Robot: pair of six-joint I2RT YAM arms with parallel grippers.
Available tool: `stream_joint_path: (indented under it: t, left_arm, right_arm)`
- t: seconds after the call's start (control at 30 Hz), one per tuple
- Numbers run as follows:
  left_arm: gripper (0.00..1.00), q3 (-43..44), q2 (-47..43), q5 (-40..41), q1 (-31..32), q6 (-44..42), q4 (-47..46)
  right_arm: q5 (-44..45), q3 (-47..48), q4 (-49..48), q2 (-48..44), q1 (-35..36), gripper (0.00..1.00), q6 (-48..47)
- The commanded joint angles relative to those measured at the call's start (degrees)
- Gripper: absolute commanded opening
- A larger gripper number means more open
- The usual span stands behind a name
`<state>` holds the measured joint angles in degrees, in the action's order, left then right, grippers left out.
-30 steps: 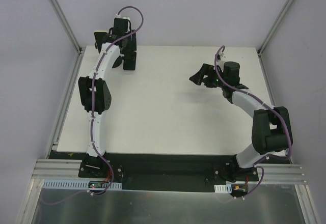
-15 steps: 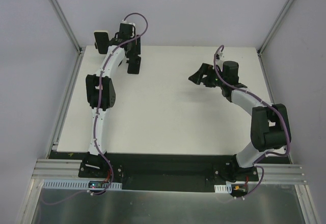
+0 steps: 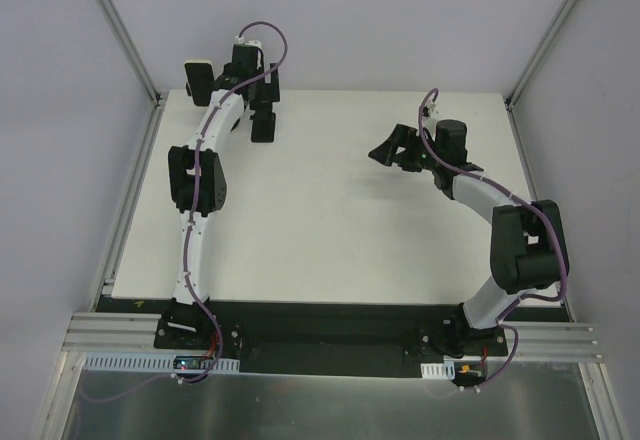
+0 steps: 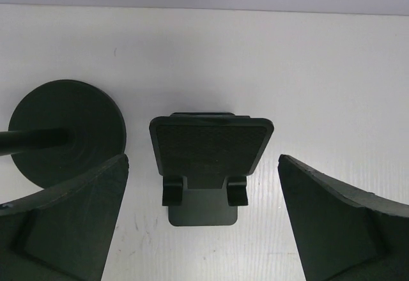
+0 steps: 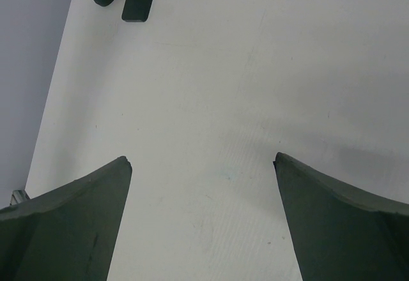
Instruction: Place the phone on the phone stand
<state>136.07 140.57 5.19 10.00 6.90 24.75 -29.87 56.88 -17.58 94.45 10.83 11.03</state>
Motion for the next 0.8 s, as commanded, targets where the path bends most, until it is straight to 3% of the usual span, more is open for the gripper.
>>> stream_joint_path:
  t: [0.0, 0.2, 0.3, 0.33, 0.47, 0.6, 0.77]
  left_arm:
    - [0.99, -2.6, -7.3, 0.2, -0.3, 2.4, -1.9]
    - [0.99, -20.7, -25.8, -0.3, 1.2, 9.7, -1.4]
    - [0.98, -30.1, -35.3, -5.1, 1.6, 13.6, -1.5]
    - [0.97, -32.2, -37.3, -10.1, 2.0, 13.9, -1.3]
    - [0.94, -42.4, -46.9, -15.0, 5.3, 12.4, -1.4]
    - [0.94, -51.4, -51.6, -16.7, 8.1, 9.9, -1.7]
    - [0.94, -54.2, -53.7, -21.0, 10.8, 8.1, -2.8]
  right_arm:
    - [-2.3, 2.1, -4.2, -0.3, -0.1, 0.97, 1.2]
    - [2.1, 2.2, -1.0, -2.9, 2.3, 0.96, -1.8]
    - [6.6, 3.8, 3.9, -3.9, 5.0, 0.97, -5.0]
    - [8.3, 4.3, 5.2, -4.4, 6.6, 0.96, -5.8]
    - [10.4, 5.4, 8.1, -6.5, 11.4, 0.97, -5.0]
    - [13.2, 2.7, 10.0, -10.6, 15.8, 0.97, -1.5]
    - [29.5, -6.3, 24.0, -25.7, 14.1, 0.97, 1.1]
